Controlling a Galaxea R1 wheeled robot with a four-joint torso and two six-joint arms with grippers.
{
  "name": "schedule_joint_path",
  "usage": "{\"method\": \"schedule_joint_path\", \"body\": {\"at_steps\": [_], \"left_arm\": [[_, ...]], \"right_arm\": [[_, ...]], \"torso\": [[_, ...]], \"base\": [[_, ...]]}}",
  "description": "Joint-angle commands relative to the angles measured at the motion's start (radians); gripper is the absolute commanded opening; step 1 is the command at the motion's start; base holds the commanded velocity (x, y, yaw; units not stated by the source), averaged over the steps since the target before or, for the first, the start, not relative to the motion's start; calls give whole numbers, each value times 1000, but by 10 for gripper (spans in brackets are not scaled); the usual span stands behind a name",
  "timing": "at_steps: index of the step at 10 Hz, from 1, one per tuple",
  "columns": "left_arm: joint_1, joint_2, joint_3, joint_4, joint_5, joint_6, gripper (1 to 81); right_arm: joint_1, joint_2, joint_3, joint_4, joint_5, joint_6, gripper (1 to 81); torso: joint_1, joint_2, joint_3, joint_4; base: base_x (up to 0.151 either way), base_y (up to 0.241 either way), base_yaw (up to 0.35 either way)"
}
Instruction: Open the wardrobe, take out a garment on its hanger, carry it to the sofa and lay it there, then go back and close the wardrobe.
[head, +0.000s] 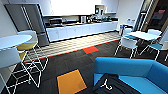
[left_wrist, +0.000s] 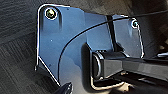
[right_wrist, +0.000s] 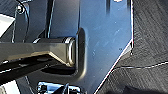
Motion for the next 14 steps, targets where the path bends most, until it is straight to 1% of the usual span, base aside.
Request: {"method": "schedule_joint_path", "body": {"at_steps": [1, 8, 12, 14], "left_arm": [[-27, -4, -4, 14, 36, 4, 811], [-20, 6, -4, 13, 36, 4, 811], [-13, 11, -5, 13, 36, 4, 811], [-10, 17, -28, 13, 36, 4, 811]], "right_arm": [[19, 0, 2, -1, -66, 2, 811], [16, 12, -4, -3, -67, -8, 811], [19, 12, -9, -1, -67, 0, 811], [13, 15, -6, -3, -67, -3, 811]], "torso": [[0, 0, 0, 0], [0, 0, 0, 0], [0, 0, 0, 0], [0, 0, 0, 0]], "base": [[0, 0, 294], [0, 0, 294], [0, 0, 298], [0, 0, 298]]}}
